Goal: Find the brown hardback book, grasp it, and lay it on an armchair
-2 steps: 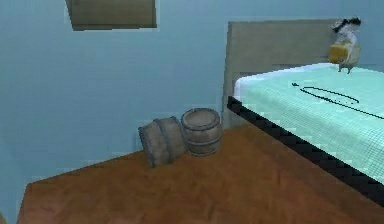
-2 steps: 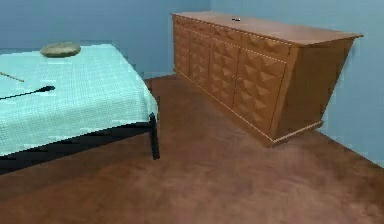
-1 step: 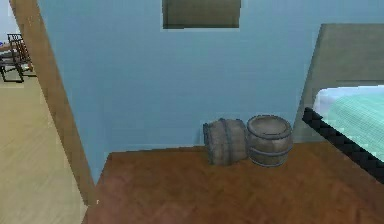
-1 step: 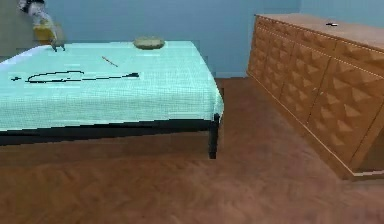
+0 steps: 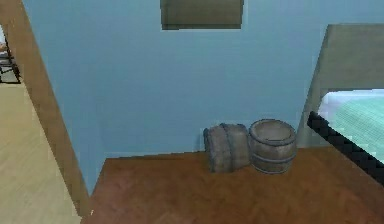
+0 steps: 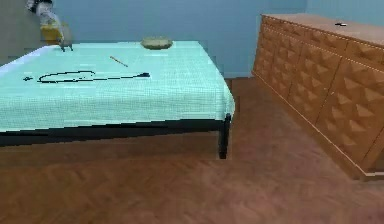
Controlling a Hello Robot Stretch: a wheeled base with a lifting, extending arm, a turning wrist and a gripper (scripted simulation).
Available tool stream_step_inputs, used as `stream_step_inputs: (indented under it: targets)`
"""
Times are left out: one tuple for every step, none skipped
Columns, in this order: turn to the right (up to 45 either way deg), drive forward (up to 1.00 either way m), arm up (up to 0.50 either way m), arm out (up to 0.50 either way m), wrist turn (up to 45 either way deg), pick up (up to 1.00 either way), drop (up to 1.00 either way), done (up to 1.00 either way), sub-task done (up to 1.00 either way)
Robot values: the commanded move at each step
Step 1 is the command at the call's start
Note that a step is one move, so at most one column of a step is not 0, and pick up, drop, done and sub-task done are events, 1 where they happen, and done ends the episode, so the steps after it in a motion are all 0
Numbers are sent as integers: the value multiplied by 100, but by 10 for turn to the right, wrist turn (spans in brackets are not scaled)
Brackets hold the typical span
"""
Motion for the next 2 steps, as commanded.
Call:
stream_step_inputs:
  targets:
    - [-420,0,0,0,0,0,0,0,0]
    - [0,50,0,0,0,0,0,0,0]
